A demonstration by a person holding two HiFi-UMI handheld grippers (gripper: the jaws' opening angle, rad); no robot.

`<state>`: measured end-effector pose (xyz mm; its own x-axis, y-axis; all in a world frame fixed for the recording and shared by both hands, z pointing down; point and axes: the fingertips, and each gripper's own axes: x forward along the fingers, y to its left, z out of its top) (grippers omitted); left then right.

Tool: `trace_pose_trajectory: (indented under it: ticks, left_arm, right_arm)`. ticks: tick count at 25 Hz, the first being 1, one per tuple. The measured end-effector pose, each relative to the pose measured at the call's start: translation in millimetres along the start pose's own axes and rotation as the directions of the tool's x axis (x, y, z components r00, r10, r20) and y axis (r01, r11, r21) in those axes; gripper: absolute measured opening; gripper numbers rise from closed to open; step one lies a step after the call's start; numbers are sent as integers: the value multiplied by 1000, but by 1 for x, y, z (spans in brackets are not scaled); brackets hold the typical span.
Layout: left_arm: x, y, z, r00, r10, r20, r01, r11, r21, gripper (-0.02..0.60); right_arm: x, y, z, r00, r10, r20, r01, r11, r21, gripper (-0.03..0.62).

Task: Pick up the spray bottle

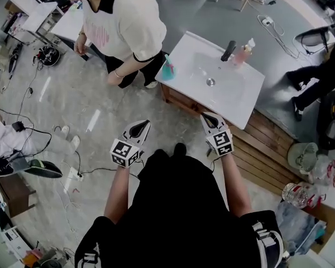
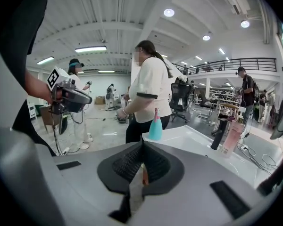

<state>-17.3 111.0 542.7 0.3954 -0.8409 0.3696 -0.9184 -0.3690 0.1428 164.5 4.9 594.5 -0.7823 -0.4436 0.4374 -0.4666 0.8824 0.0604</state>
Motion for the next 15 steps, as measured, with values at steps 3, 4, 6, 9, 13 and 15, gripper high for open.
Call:
trace_pose_trajectory:
  ticks: [3,4,6,9,13,15]
  left_arm:
    - [11,2,5,1000,-18,7,18,1000,0,23]
    - [15,3,7,1000,-26,9,26,1000,0,23]
    - [27,7,9,999,-45,8,45,999,-2,23]
    - [46,13,12,997,-80,7,80,997,-10,23]
    - [77,26,20,992,-128,4,128,992,-12,23]
    - [93,33,27,989,-151,2,151,989,-6,23]
  right_arm:
    - [0,-5,-1,1000,-10,-15,10,1000,11,17]
    - [1,-7,-1,1000,-13,-22,14,1000,17,17]
    - [3,-12,-1,999,-22,-37,23,999,25,17]
    - [8,-21,-3,997,-39,-60,41,999,28,17]
    - [19,-39,3,995,-62,-75,65,997,39,17]
    - [27,-49,8,994,-71,-80,75,996,45,17]
